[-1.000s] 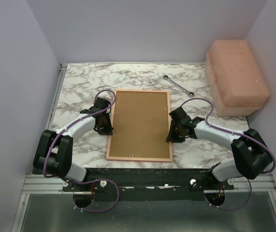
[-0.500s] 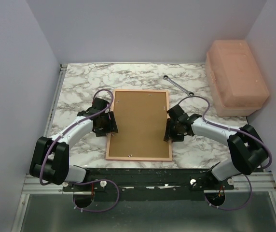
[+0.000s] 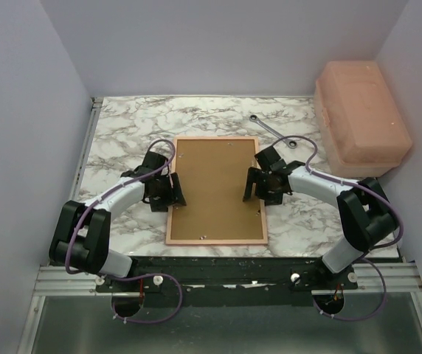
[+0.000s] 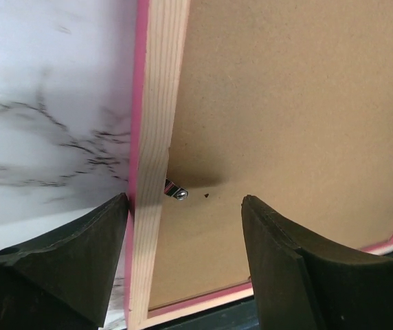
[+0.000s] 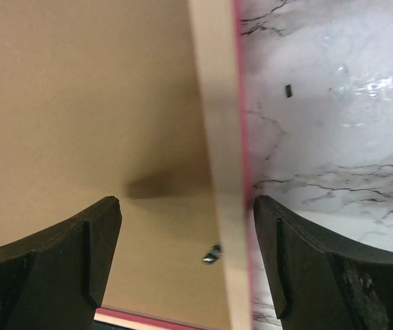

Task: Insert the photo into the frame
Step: Move the photo frame to the center of the board, then install the photo frame at the center of the board.

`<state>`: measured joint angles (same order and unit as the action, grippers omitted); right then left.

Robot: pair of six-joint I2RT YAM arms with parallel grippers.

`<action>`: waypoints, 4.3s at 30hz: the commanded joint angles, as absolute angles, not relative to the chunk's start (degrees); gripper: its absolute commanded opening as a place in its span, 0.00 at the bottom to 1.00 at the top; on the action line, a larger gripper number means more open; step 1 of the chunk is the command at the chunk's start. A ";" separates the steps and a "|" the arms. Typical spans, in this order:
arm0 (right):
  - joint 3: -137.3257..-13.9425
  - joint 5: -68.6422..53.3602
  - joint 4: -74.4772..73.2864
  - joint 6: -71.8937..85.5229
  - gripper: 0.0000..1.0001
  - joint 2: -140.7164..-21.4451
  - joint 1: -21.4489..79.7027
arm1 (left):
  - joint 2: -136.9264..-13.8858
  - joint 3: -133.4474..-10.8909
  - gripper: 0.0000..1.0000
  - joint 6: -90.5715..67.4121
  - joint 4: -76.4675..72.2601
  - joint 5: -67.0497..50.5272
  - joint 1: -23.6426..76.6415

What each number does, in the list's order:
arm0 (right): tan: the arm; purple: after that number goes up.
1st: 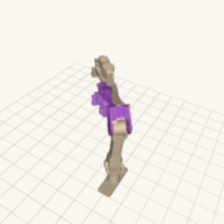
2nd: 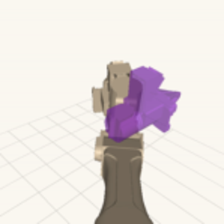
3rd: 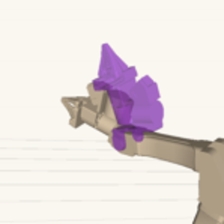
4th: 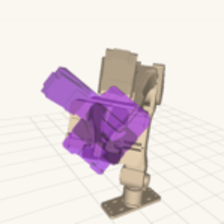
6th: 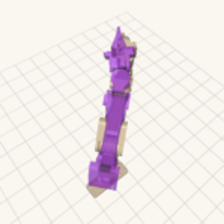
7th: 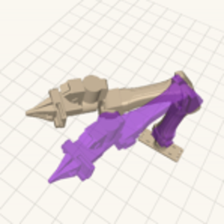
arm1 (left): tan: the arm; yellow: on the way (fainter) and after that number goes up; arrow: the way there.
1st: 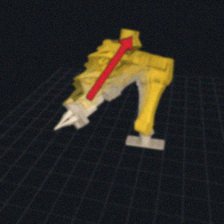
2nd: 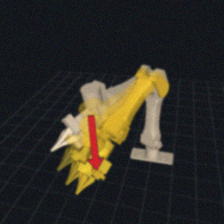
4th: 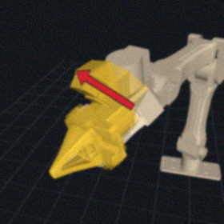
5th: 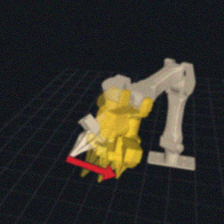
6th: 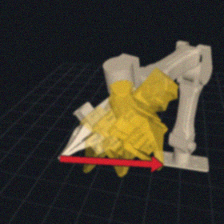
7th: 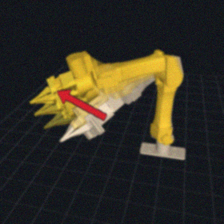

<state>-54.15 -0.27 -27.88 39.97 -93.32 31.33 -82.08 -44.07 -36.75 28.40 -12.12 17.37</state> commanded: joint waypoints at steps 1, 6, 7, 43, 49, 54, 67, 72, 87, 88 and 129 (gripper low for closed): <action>-53.82 -6.04 -27.63 39.28 0.84 -92.29 31.29 | -81.82 -42.37 0.68 -39.29 23.17 -22.74 20.54; -51.44 -8.32 -29.77 40.14 0.84 -87.51 31.29 | -80.68 -41.78 0.68 -42.77 22.07 -23.61 27.58; -50.68 -8.73 -30.32 40.33 0.84 -86.23 31.27 | -79.88 -41.35 0.68 -43.68 22.02 -22.96 29.27; -68.71 4.98 -34.09 31.50 0.86 -104.45 19.74 | -79.32 -42.50 0.72 -41.83 28.69 -12.98 24.43; -68.98 4.74 -32.04 31.29 0.64 -106.15 17.62 | -81.00 -42.43 0.70 -41.57 27.09 -13.79 24.43; -69.22 4.77 -31.68 30.60 0.49 -107.30 17.01 | -82.42 -42.19 0.69 -41.57 25.97 -14.32 24.43; -67.35 5.42 -31.98 30.00 0.01 -107.28 16.96 | -81.82 -41.78 0.67 -40.81 27.16 -12.76 24.46; -65.04 3.40 -32.72 30.30 0.01 -104.59 16.96 | -80.09 -40.03 0.63 -41.52 26.04 -15.50 25.42; -58.41 -2.53 -38.97 35.82 0.26 -95.14 16.95 | -69.76 -39.77 0.71 -48.83 33.59 -14.34 36.83; -58.72 -3.15 -39.15 35.80 0.34 -95.31 16.96 | -69.90 -41.09 0.72 -47.84 35.50 -12.77 36.25; -64.89 -10.08 -40.24 31.83 0.89 -104.03 14.06 | -116.76 -85.34 0.55 -30.06 44.57 -2.51 25.36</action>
